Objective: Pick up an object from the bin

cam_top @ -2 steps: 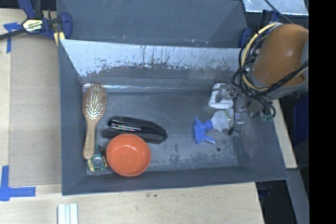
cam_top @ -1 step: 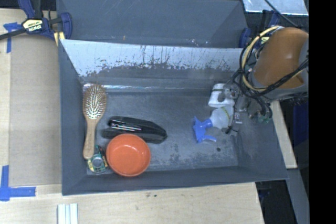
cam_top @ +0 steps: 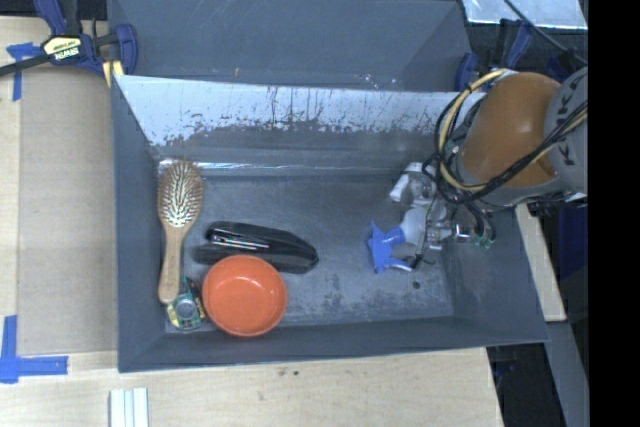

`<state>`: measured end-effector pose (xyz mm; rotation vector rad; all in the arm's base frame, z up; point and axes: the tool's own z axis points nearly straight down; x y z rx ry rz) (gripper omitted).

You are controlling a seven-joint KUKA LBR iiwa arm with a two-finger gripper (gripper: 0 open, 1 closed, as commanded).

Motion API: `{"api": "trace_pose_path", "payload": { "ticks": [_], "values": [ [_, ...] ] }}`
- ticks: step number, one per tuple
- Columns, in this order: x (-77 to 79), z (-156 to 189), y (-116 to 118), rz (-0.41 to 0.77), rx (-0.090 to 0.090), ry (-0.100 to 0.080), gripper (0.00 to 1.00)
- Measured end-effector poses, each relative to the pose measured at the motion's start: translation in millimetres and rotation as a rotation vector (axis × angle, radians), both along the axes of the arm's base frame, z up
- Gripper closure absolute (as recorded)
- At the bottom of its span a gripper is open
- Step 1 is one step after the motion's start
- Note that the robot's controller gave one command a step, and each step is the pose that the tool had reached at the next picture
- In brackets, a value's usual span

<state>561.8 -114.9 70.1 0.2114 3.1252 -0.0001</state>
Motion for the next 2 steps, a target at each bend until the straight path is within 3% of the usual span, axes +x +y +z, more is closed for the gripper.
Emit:
{"api": "trace_pose_path", "payload": {
  "ticks": [1,2],
  "values": [
    [45.5,-2,26,-0.021,0.002,0.014,0.00],
    [12.1,2,13,-0.470,0.013,0.006,0.00]
  ]
}}
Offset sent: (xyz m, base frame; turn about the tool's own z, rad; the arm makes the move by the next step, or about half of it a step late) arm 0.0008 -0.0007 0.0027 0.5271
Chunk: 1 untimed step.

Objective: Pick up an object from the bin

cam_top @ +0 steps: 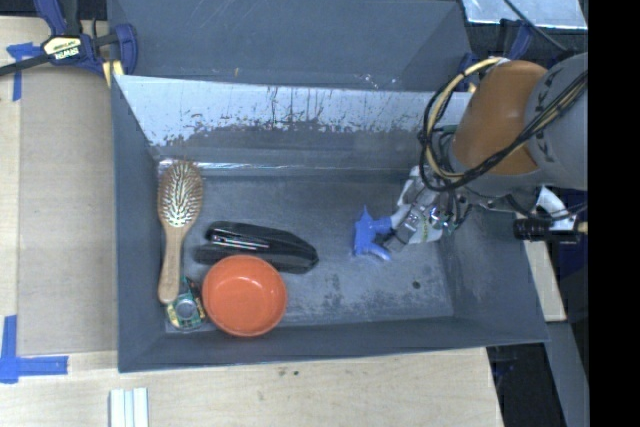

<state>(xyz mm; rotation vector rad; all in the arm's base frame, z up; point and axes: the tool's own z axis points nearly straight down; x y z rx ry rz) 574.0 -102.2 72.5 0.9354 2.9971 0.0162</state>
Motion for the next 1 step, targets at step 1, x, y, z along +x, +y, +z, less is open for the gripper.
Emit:
{"api": "trace_pose_path", "payload": {
  "ticks": [1],
  "values": [
    [14.5,-0.6,-0.6,0.276,-0.010,0.001,0.00]
  ]
}}
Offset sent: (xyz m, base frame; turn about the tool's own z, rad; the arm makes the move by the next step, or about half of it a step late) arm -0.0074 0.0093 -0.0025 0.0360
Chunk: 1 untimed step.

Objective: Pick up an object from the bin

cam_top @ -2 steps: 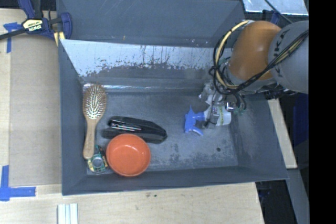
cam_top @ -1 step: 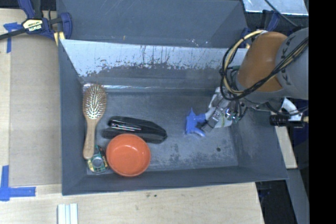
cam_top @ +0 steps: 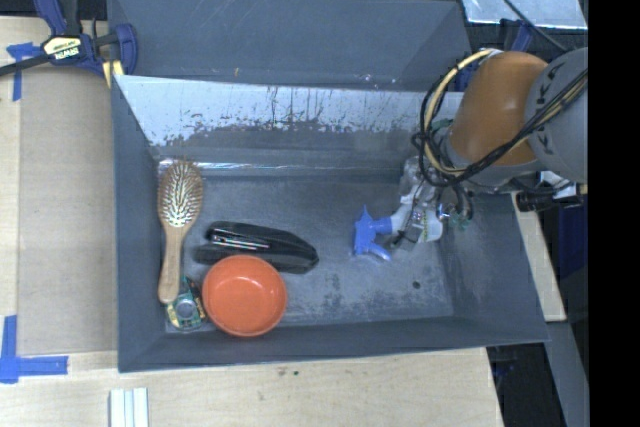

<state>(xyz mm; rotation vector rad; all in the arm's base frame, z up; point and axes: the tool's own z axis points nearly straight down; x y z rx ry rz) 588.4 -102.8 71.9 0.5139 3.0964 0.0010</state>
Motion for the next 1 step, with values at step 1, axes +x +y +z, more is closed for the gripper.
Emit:
{"api": "trace_pose_path", "payload": {
  "ticks": [1],
  "values": [
    [-1.8,0.0,1.8,0.138,0.001,-0.004,0.00]
  ]
}}
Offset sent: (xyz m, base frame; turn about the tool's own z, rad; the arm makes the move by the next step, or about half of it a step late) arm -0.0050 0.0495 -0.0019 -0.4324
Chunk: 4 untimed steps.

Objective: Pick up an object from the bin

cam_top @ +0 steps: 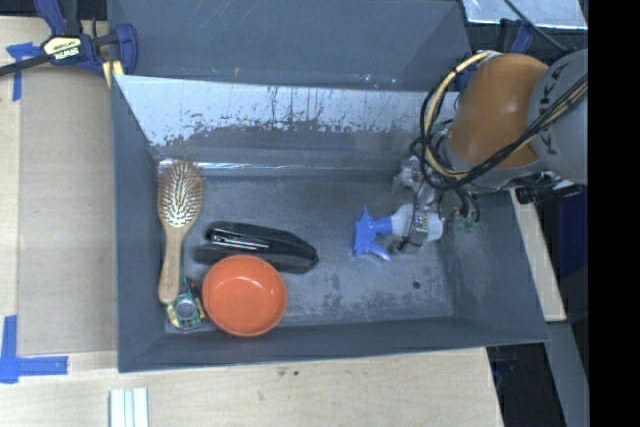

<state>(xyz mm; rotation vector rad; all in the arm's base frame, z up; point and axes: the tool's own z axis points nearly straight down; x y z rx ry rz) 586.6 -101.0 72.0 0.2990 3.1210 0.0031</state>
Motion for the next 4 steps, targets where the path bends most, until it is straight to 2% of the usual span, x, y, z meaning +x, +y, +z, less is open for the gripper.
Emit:
{"api": "trace_pose_path", "payload": {
  "ticks": [1,2,3,4],
  "values": [
    [-1.3,-1,38,0.273,-0.002,-0.001,0.00],
    [5.9,5,16,0.008,-0.003,-0.005,1.00],
    [6.0,5,17,0.009,-0.003,-0.005,1.00],
    [8.2,-1,35,0.021,-0.003,-0.008,1.00]
  ]
}}
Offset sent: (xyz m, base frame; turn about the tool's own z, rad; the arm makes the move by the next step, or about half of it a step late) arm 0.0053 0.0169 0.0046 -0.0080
